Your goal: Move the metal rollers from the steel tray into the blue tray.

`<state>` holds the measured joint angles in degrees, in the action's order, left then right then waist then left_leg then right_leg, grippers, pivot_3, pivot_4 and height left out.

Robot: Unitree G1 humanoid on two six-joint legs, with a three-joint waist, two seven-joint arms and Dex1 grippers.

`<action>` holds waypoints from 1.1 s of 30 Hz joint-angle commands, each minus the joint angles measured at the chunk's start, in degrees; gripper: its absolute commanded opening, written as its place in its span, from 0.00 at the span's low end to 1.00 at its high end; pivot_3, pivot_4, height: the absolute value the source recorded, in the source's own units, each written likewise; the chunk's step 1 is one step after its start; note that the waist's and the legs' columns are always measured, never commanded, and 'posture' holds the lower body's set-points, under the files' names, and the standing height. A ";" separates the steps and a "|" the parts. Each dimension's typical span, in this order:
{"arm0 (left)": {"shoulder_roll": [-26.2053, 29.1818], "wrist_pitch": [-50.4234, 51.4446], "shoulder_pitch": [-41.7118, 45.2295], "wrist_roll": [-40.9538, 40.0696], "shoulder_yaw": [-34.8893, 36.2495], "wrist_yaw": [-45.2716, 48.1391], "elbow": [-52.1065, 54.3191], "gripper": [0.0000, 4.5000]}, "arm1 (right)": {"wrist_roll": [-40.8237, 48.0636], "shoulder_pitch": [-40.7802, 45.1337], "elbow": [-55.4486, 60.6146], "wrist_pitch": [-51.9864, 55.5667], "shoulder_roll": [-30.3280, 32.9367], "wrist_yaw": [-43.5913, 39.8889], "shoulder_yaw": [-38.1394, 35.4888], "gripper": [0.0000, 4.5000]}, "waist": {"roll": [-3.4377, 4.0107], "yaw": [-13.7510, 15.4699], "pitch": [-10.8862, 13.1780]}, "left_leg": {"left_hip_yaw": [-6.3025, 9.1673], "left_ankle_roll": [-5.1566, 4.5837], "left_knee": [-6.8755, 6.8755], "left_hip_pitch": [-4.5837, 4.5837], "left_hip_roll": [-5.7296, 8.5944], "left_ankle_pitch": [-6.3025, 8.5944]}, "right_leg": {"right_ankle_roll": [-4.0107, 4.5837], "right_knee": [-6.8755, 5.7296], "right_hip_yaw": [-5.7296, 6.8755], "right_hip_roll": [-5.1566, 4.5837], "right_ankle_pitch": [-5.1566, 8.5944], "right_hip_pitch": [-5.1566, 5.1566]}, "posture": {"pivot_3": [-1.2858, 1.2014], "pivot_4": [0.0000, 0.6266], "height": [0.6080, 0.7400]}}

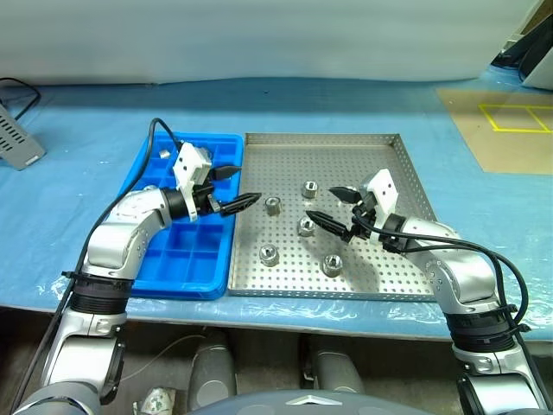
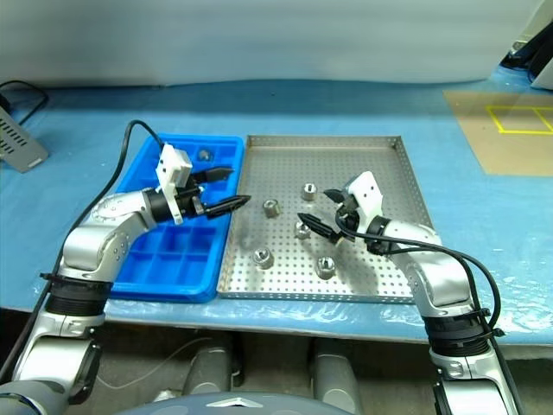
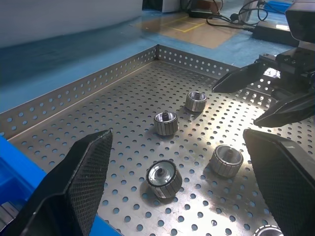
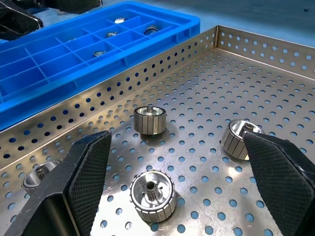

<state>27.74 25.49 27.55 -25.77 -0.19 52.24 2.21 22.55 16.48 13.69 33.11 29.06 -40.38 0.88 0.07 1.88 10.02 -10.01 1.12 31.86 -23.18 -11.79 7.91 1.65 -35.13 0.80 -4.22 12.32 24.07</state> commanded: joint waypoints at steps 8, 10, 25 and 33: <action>-1.38 0.12 1.66 -2.29 1.66 0.02 0.40 1.00 | 0.84 -0.70 2.08 -0.45 0.47 -0.51 -0.96 0.99 | 0.00 0.25 0.00 | 0.00 0.00 0.00 0.00 0.00 0.00 | 0.00 0.00 0.00 0.00 0.00 0.00 | 0.44 0.24 1.00; -1.46 -0.59 2.11 -1.65 1.50 -0.43 -0.04 1.00 | 0.82 -0.76 2.04 -0.50 0.50 -0.51 -1.03 0.99 | 0.00 0.29 0.00 | 0.00 0.00 0.00 0.00 0.00 0.00 | 0.00 0.00 0.00 0.00 0.00 0.00 | 0.44 0.24 1.00; -1.79 -0.52 2.99 -0.89 1.23 -1.64 -1.01 1.00 | 0.17 -0.06 0.36 -1.80 0.43 -0.74 -1.22 0.99 | 0.00 0.30 0.00 | 0.00 0.00 0.00 0.01 0.00 0.00 | 0.00 0.00 0.00 0.00 0.00 0.00 | 0.44 0.24 1.00; -7.39 -9.54 18.72 11.51 -7.78 -1.69 -23.98 1.00 | -0.57 0.88 -0.50 -2.55 0.19 -0.21 -0.93 0.99 | -0.01 0.60 0.00 | 0.01 0.02 0.14 0.01 0.04 -0.03 | -0.02 -0.01 -0.03 -0.06 -0.01 -0.14 | 0.43 0.24 1.00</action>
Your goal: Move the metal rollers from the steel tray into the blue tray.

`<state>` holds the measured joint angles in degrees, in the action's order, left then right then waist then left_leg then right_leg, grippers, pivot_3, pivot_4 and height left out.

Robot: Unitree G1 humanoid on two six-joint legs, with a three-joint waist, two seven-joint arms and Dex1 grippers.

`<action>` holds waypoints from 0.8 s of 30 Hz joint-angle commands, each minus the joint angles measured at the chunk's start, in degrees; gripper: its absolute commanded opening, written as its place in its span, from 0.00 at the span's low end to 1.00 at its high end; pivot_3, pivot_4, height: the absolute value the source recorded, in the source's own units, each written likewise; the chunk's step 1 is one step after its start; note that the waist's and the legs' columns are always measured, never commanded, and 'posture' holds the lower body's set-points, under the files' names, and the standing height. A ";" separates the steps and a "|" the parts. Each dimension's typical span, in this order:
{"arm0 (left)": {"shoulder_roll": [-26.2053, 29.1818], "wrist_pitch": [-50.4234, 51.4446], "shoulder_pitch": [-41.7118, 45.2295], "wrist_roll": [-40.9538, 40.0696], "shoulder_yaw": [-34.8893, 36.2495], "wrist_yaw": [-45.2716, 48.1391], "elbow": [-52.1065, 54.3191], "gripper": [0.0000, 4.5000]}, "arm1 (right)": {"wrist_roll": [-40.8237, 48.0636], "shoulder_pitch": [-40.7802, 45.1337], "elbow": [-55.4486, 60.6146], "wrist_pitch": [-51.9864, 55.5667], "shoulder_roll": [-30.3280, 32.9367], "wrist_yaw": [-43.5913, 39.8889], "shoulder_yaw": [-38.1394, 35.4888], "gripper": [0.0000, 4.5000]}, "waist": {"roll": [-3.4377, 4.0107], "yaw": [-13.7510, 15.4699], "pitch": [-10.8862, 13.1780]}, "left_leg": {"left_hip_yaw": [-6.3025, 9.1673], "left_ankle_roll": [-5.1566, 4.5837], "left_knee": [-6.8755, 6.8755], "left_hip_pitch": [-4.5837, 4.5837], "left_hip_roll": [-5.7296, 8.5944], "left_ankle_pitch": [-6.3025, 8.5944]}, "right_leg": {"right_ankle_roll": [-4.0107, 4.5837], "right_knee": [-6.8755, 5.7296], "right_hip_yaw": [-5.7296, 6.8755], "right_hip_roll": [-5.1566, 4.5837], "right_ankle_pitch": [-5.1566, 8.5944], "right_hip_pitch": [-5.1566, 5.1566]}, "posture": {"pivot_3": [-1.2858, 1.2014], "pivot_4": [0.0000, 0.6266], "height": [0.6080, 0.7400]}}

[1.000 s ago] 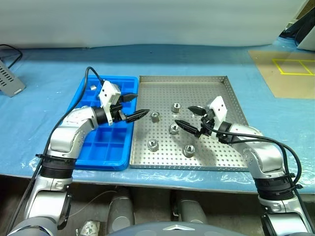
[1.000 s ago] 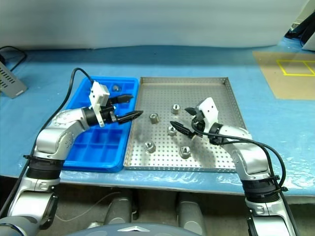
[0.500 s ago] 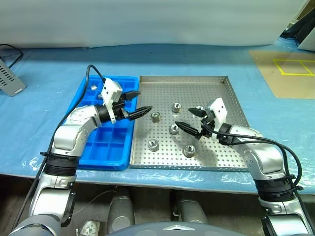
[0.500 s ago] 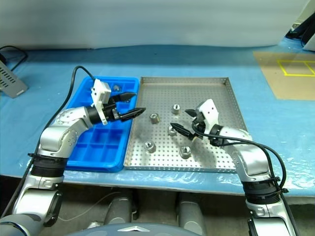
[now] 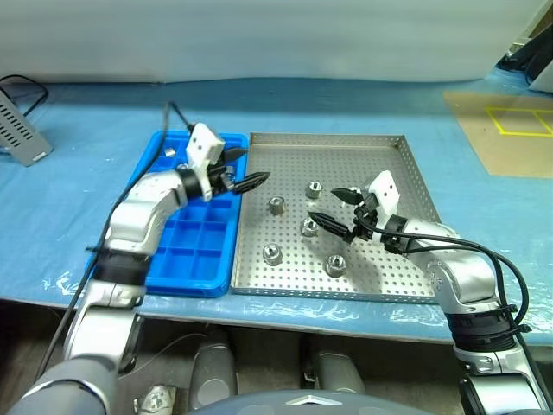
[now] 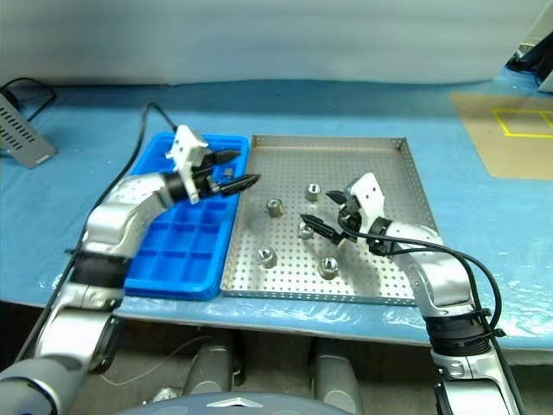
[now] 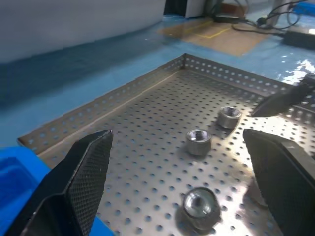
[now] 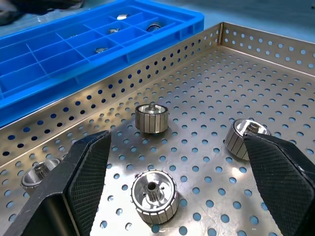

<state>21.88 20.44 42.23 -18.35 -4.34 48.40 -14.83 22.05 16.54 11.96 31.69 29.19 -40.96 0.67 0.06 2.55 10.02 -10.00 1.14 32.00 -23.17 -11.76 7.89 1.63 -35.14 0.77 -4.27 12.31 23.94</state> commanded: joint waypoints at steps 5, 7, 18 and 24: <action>-3.25 -17.30 14.71 15.59 -12.58 8.81 -29.35 1.00 | -0.40 -0.63 2.94 -0.95 -0.55 2.33 -1.31 0.99 | 0.00 -0.43 0.00 | 0.00 -0.02 0.05 -0.10 0.02 0.01 | -0.06 0.13 -0.01 0.05 -0.04 0.04 | 0.41 0.24 1.00; -3.49 -21.51 18.04 17.82 -13.69 11.15 -35.31 1.00 | -0.50 -1.92 4.44 -0.67 -0.63 3.34 -1.44 0.99 | 0.00 -0.55 0.00 | 0.00 -0.02 0.02 -0.11 0.01 0.01 | -0.06 0.15 -0.01 0.06 -0.05 0.08 | 0.40 0.24 1.00; -6.62 -31.68 24.57 22.45 -13.19 24.80 -50.28 1.00 | -0.26 -8.57 9.41 0.16 -1.38 8.46 -2.94 0.99 | -0.03 -0.45 0.01 | -0.04 -0.33 0.02 -0.07 0.03 0.20 | -0.05 0.30 0.01 -0.06 -0.05 -0.07 | 0.37 0.24 1.00; -7.56 -33.55 25.05 26.55 -14.33 23.71 -53.75 1.00 | -0.74 -8.68 9.34 0.17 -0.56 9.28 -3.29 0.99 | -0.03 -0.83 0.01 | -0.05 -0.37 0.08 -0.05 0.02 0.22 | -0.04 0.28 0.00 -0.04 -0.05 -0.08 | 0.36 0.24 1.00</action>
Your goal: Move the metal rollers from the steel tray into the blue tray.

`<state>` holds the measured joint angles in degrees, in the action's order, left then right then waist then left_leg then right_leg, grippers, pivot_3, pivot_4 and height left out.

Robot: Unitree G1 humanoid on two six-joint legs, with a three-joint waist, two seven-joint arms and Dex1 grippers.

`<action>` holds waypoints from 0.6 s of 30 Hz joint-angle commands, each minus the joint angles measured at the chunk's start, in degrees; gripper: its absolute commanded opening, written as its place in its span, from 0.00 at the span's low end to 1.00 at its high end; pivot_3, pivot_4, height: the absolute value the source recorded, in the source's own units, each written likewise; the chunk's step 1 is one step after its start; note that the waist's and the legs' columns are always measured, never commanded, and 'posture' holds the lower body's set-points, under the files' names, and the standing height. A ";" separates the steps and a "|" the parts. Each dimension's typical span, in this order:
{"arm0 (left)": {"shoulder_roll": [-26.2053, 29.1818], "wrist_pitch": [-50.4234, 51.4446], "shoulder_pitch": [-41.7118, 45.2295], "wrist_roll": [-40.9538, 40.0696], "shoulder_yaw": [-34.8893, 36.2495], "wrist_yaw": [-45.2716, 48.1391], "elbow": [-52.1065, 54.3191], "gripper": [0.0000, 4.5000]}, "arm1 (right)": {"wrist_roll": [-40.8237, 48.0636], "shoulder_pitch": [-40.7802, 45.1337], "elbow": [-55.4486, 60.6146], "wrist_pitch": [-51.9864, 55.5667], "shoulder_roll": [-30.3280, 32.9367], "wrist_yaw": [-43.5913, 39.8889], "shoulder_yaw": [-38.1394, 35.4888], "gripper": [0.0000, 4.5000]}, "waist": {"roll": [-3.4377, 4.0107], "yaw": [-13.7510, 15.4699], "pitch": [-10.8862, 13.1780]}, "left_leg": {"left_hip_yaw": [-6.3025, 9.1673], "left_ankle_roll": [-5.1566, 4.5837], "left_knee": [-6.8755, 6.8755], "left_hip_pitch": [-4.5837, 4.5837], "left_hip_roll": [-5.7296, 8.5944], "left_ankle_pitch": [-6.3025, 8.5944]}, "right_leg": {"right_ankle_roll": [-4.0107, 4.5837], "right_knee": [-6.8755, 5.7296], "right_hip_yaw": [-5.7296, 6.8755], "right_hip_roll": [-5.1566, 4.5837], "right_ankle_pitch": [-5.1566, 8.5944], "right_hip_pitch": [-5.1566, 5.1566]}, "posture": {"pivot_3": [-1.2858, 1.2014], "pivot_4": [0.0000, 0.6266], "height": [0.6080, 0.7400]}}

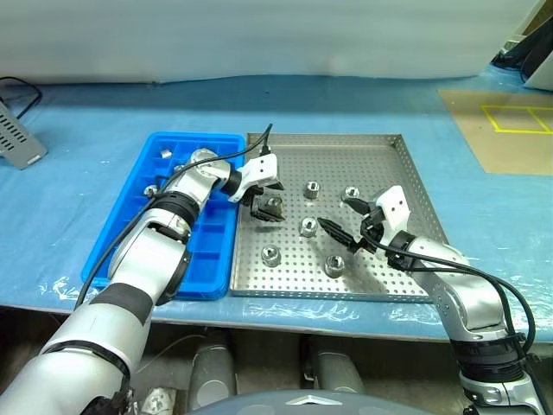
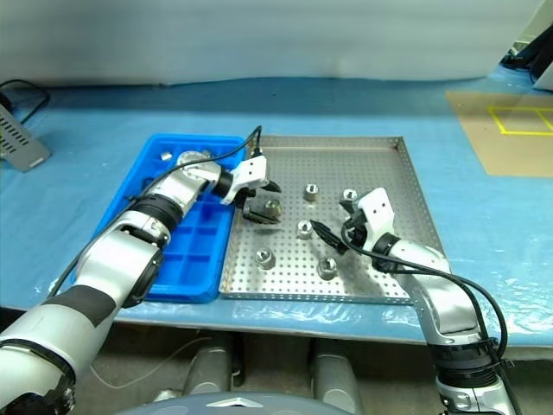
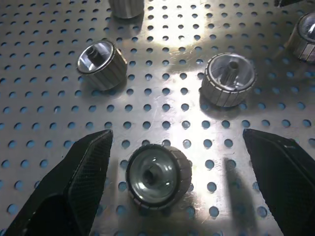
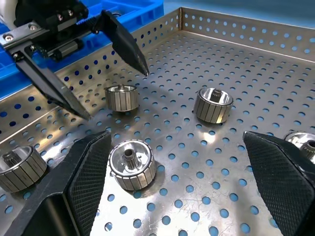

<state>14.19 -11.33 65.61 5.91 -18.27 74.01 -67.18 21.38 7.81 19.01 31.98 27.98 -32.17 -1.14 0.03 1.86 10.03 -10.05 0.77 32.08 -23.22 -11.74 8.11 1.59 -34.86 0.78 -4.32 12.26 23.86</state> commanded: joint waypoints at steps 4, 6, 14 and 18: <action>-0.40 -1.37 1.88 5.81 -0.95 -6.92 -4.06 1.00 | -0.25 -0.60 2.75 -0.02 0.62 1.03 -1.34 0.99 | 0.00 -0.66 0.00 | 0.00 -0.03 0.01 -0.01 0.01 0.02 | 0.00 0.01 0.02 0.00 0.00 -0.01 | 0.36 0.24 1.00; -0.59 -0.57 1.77 7.77 -1.45 -9.81 -5.28 1.00 | -0.48 -1.03 2.88 -0.02 0.59 1.41 -1.13 0.99 | 0.00 -0.90 0.00 | 0.00 -0.04 0.03 -0.01 0.01 0.03 | 0.00 0.02 0.02 0.00 0.00 -0.03 | 0.36 0.24 1.00; -2.37 1.59 0.90 7.42 0.78 -8.73 -6.15 1.00 | -1.06 -1.63 3.53 0.43 0.81 2.31 -1.18 0.99 | 0.00 -1.15 0.00 | 0.00 -0.05 0.04 0.13 0.00 0.03 | 0.00 0.04 0.01 -0.01 0.00 -0.19 | 0.35 0.24 1.00; -1.62 0.15 0.11 8.41 0.18 -6.23 -5.86 0.86 | -1.27 -1.66 3.70 0.62 0.61 2.66 -1.04 1.00 | 0.01 -1.16 -0.01 | 0.00 -0.12 0.04 0.15 -0.01 0.08 | 0.00 0.13 0.01 -0.02 0.01 -0.24 | 0.35 0.24 1.00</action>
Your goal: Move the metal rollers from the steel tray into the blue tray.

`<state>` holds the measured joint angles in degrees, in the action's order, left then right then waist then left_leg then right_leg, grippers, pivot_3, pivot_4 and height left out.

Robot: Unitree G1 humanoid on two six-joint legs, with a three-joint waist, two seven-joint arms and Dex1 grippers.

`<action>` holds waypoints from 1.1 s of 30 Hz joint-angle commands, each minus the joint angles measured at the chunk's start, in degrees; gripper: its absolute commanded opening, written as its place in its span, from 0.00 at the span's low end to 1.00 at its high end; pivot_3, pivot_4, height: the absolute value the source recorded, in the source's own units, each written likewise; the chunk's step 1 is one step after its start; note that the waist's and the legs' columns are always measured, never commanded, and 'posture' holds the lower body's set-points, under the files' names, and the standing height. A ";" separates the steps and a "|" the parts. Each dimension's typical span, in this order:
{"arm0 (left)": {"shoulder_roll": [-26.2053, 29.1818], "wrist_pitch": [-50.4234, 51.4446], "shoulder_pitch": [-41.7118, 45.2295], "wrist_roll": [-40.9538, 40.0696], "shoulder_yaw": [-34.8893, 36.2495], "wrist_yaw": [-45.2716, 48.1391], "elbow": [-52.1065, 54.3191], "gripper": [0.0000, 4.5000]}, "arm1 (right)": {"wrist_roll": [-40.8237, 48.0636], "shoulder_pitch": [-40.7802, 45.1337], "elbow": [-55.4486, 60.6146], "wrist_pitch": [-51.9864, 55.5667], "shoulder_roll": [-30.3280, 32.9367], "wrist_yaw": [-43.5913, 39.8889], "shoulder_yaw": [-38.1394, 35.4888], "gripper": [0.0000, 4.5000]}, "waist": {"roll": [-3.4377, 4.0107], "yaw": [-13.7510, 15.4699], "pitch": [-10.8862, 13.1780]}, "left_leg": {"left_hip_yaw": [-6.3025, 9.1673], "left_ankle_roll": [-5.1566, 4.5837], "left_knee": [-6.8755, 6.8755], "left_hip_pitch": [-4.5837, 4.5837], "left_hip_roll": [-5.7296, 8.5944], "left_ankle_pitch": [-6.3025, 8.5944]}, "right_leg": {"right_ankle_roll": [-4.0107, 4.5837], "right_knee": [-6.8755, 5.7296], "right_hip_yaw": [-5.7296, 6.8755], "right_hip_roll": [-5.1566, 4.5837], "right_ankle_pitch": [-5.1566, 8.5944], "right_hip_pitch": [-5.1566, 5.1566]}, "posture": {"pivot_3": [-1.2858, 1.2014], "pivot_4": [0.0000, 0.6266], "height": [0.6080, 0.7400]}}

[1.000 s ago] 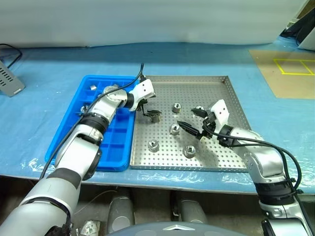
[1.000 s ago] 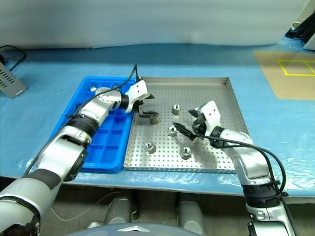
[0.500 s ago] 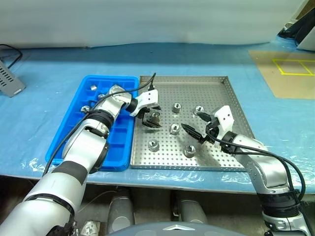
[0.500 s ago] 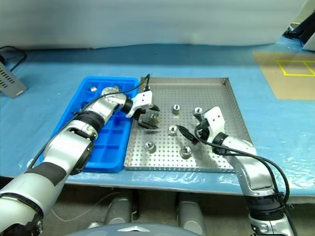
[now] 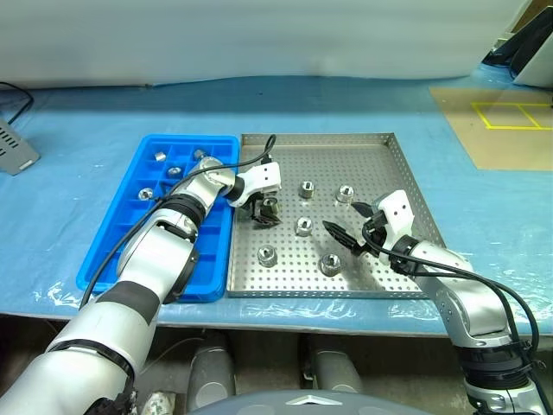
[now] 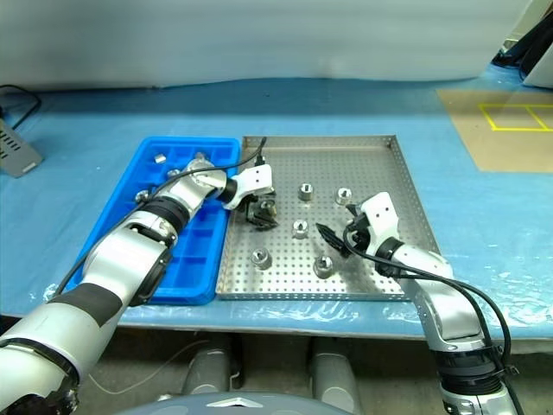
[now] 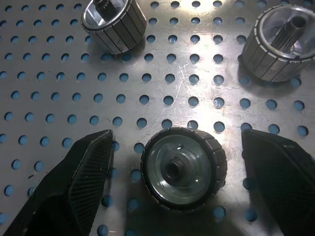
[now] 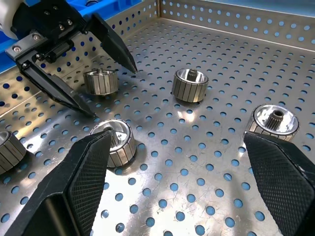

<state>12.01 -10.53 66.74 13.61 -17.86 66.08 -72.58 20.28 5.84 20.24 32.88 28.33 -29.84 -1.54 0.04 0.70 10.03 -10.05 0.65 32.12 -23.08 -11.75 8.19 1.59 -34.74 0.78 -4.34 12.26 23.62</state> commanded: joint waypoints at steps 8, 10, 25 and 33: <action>1.33 -1.70 -1.73 1.78 -0.30 2.31 -0.05 0.61 | -0.62 1.09 1.81 -0.45 -0.36 0.79 0.03 1.00 | 0.00 -0.07 0.00 | 0.00 -0.01 0.00 0.02 0.00 0.01 | 0.00 0.01 0.01 0.00 0.00 0.00 | 0.35 0.24 1.00; 1.40 -1.86 -1.69 1.60 0.02 2.85 0.11 0.54 | -0.62 1.49 1.57 -0.49 -0.34 0.72 -0.11 1.00 | 0.00 -0.07 0.00 | 0.00 -0.01 0.00 0.02 -0.01 0.01 | 0.00 0.01 0.00 0.00 0.00 -0.01 | 0.35 0.24 1.00; 3.84 4.55 -5.50 -17.30 12.91 18.10 18.60 0.42 | 4.08 4.68 3.14 1.10 -0.75 -3.53 -0.81 1.00 | -0.05 0.05 0.04 | -0.06 0.01 -0.15 -0.19 -0.03 0.00 | 0.01 0.02 -0.01 0.01 0.00 0.29 | 0.37 0.24 1.00; 17.98 24.81 -26.55 -28.27 19.02 15.02 61.43 0.42 | 7.85 12.57 1.42 4.47 2.91 -14.09 3.93 1.00 | -0.01 -0.78 0.05 | -0.23 0.13 -0.63 -0.06 -0.11 -0.07 | 0.16 0.00 -0.09 0.03 0.09 0.49 | 0.42 0.24 1.00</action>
<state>27.73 10.75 40.88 -11.48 -2.27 83.22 -19.45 26.68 16.47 21.16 37.49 30.74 -41.08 1.09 0.03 -0.08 10.08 -10.27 0.87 31.40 -23.14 -11.86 8.07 1.76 -34.73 0.76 -4.30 12.36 24.11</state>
